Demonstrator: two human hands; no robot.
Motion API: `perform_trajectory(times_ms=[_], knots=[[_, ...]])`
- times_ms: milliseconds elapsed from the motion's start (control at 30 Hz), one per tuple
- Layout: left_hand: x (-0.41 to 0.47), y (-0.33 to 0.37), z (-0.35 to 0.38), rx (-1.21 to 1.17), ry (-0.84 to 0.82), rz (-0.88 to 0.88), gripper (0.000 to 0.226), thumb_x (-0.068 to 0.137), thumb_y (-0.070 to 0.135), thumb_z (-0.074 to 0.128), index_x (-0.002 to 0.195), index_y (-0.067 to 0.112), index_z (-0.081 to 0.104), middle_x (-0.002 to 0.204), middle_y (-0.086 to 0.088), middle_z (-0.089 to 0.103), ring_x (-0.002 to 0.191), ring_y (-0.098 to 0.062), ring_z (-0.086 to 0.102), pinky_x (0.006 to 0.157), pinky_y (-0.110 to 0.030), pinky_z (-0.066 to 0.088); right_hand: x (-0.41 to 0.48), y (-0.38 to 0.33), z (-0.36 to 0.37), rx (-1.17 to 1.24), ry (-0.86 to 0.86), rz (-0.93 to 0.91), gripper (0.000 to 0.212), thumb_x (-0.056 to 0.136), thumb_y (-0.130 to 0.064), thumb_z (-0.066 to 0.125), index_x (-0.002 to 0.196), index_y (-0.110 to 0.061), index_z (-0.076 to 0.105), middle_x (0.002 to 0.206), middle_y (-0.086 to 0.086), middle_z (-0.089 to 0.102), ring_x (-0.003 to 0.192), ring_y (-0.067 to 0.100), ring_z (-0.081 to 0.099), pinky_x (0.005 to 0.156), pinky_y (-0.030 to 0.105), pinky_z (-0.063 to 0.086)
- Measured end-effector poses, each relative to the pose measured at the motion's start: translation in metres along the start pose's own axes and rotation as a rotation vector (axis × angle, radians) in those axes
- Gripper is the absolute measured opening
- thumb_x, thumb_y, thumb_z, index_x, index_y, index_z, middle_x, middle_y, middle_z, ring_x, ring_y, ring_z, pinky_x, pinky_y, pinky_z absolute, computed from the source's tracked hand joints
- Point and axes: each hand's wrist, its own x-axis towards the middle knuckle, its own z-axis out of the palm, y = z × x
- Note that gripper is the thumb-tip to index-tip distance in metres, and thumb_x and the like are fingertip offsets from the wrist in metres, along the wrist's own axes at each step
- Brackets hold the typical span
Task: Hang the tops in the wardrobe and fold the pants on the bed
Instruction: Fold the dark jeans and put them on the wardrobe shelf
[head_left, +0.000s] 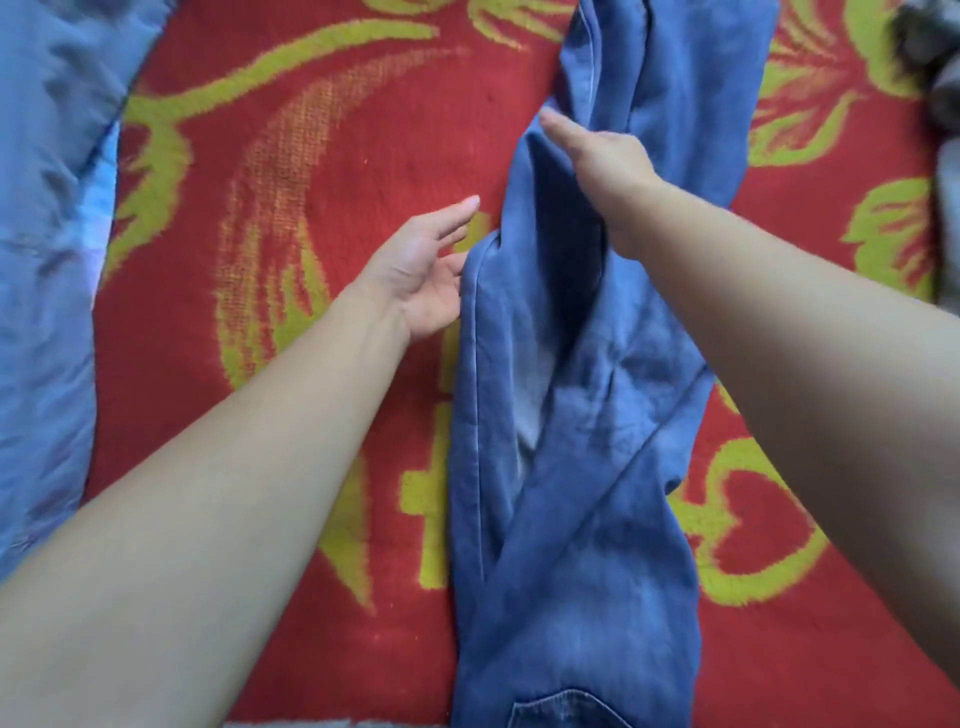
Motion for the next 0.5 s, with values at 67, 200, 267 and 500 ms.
perform_trajectory(times_ms=[67, 200, 267, 500], knots=[[0.004, 0.015, 0.007, -0.018, -0.023, 0.031, 0.069, 0.091, 0.028, 0.065, 0.146, 0.005, 0.03, 0.108, -0.016, 0.069, 0.091, -0.026, 0.072, 0.076, -0.039, 0.059, 0.002, -0.012, -0.008, 0.145, -0.04, -0.048, 0.041, 0.083, -0.057, 0.069, 0.104, -0.022, 0.068, 0.106, -0.01, 0.071, 0.101, 0.01, 0.066, 0.09, 0.028, 0.053], [0.003, 0.05, 0.019, -0.081, -0.023, 0.266, 0.044, 0.084, 0.003, 0.067, 0.124, 0.014, 0.053, 0.088, -0.004, 0.066, 0.082, -0.019, 0.065, 0.097, -0.044, 0.052, 0.002, -0.037, -0.031, 0.445, -0.073, -0.193, 0.009, 0.089, -0.019, 0.066, 0.097, -0.015, 0.068, 0.088, 0.001, 0.075, 0.088, 0.015, 0.072, 0.079, 0.03, 0.059], [-0.001, 0.066, 0.016, -0.182, -0.021, 0.441, 0.048, 0.085, -0.01, 0.059, 0.12, 0.021, 0.048, 0.077, 0.002, 0.065, 0.071, -0.014, 0.063, 0.08, -0.032, 0.055, 0.003, -0.044, -0.046, 0.553, -0.116, -0.208, 0.017, 0.082, -0.01, 0.067, 0.099, -0.008, 0.066, 0.086, 0.007, 0.071, 0.086, 0.023, 0.07, 0.074, 0.033, 0.056], [0.004, 0.011, -0.014, 0.577, 0.344, 0.25, 0.03, 0.07, -0.013, 0.053, 0.078, 0.016, 0.056, 0.065, -0.005, 0.051, 0.055, -0.016, 0.049, 0.046, -0.017, 0.032, -0.029, 0.035, -0.027, -0.109, -0.262, 0.257, 0.022, 0.082, 0.002, 0.065, 0.071, -0.013, 0.054, 0.054, 0.004, 0.05, 0.034, 0.01, 0.049, 0.039, 0.017, 0.038]])
